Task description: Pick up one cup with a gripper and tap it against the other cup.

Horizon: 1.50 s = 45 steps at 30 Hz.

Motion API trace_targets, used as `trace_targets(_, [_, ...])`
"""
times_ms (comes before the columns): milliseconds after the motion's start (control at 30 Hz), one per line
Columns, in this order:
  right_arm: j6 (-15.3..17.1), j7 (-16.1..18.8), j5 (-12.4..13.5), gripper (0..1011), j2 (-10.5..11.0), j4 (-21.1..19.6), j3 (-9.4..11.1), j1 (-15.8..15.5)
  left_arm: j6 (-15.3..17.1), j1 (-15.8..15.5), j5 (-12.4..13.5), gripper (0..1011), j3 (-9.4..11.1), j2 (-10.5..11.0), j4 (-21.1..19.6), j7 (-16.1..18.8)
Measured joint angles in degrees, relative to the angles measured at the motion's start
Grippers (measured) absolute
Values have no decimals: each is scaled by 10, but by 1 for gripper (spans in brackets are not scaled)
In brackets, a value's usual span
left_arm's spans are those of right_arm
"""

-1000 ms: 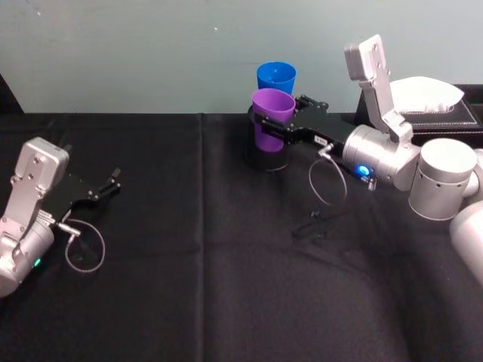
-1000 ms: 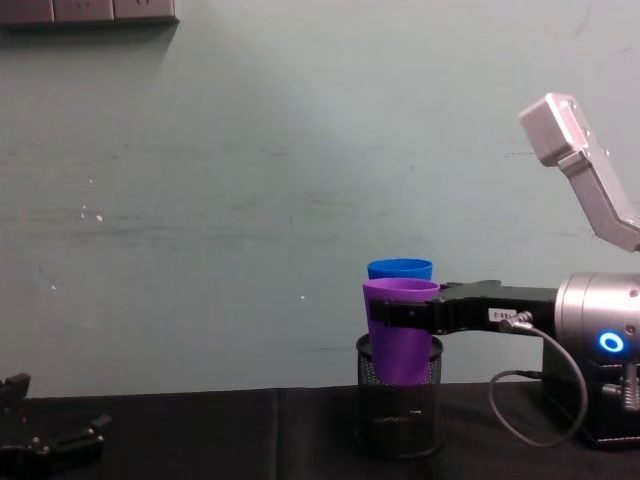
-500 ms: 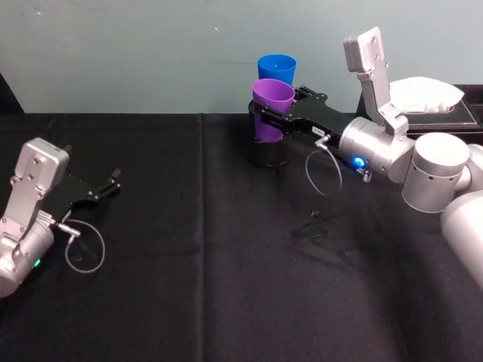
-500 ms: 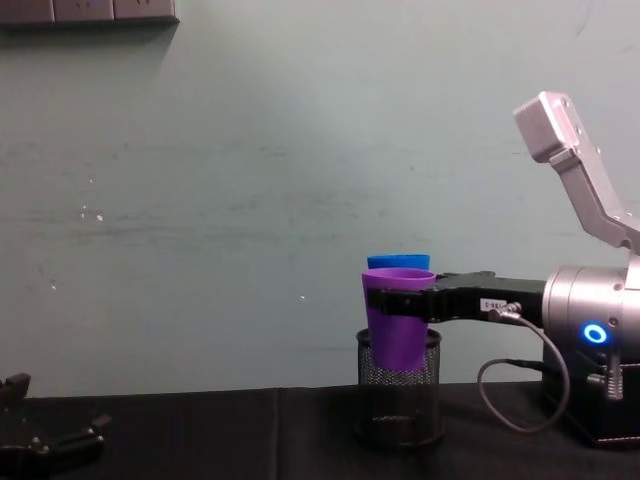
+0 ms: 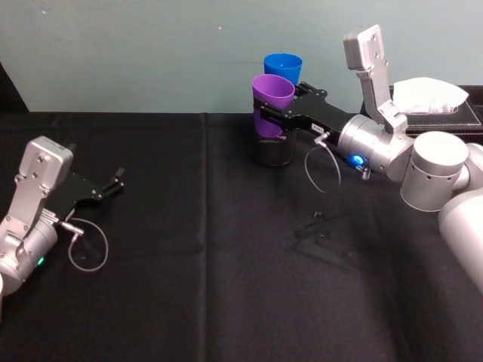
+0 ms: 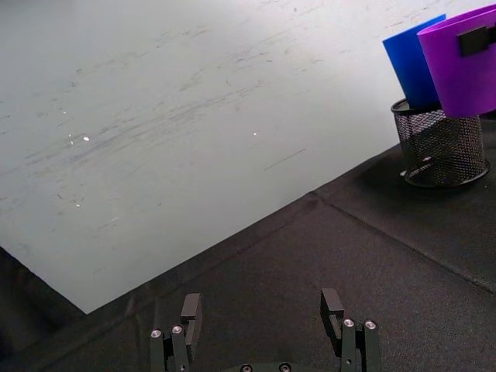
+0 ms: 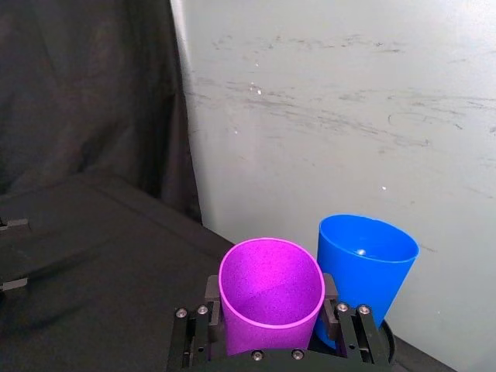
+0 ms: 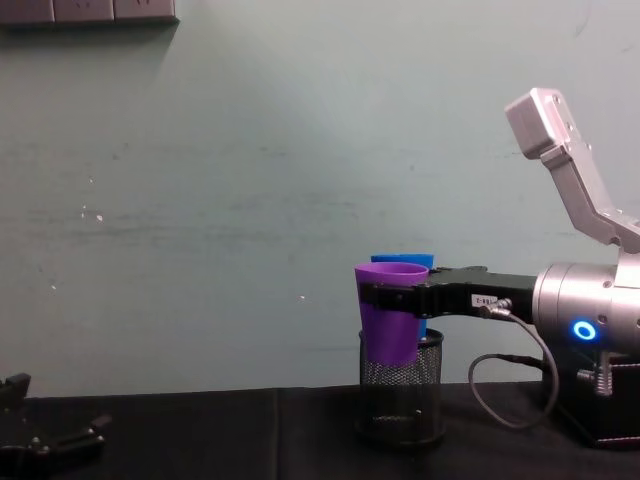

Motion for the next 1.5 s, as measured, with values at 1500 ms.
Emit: trace_targets(1500, [4, -5, -3, 734, 2, -6, 2, -5, 0, 0, 0, 1005, 0, 0, 0, 0])
